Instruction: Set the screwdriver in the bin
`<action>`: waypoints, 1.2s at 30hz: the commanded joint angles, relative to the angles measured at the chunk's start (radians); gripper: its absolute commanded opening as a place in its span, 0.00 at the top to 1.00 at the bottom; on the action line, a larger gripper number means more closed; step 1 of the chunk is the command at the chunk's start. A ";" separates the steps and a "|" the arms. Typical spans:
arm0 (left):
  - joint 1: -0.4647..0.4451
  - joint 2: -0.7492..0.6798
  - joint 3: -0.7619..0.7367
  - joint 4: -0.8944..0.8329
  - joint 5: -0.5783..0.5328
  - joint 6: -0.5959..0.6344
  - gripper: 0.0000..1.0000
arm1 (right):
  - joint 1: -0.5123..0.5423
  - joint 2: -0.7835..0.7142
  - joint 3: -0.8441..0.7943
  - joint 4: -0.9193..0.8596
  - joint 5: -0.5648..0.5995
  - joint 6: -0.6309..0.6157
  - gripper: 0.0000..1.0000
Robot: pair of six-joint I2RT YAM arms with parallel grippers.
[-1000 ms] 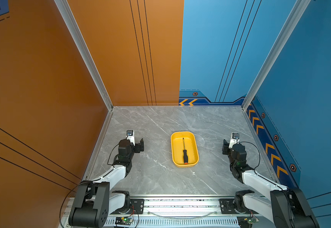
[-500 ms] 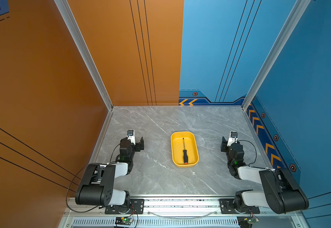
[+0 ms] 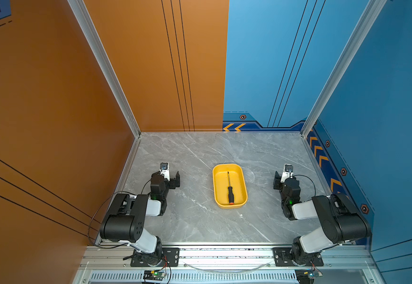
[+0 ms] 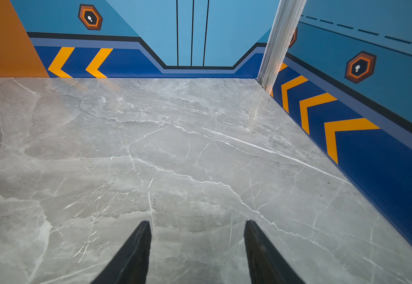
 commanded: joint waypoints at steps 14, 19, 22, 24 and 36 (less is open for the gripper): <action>0.058 0.020 0.063 -0.064 0.099 -0.022 0.02 | -0.098 0.000 0.113 -0.179 -0.157 0.054 0.31; 0.058 0.020 0.065 -0.064 0.099 -0.022 0.02 | -0.100 -0.002 0.114 -0.179 -0.161 0.055 0.22; 0.057 0.017 0.062 -0.064 0.093 -0.021 0.02 | -0.094 -0.001 0.113 -0.180 -0.149 0.053 0.18; 0.055 0.018 0.062 -0.064 0.091 -0.021 0.02 | -0.092 -0.001 0.114 -0.179 -0.146 0.049 0.00; 0.052 0.015 0.060 -0.062 0.088 -0.021 0.02 | -0.086 -0.002 0.110 -0.173 -0.136 0.047 0.00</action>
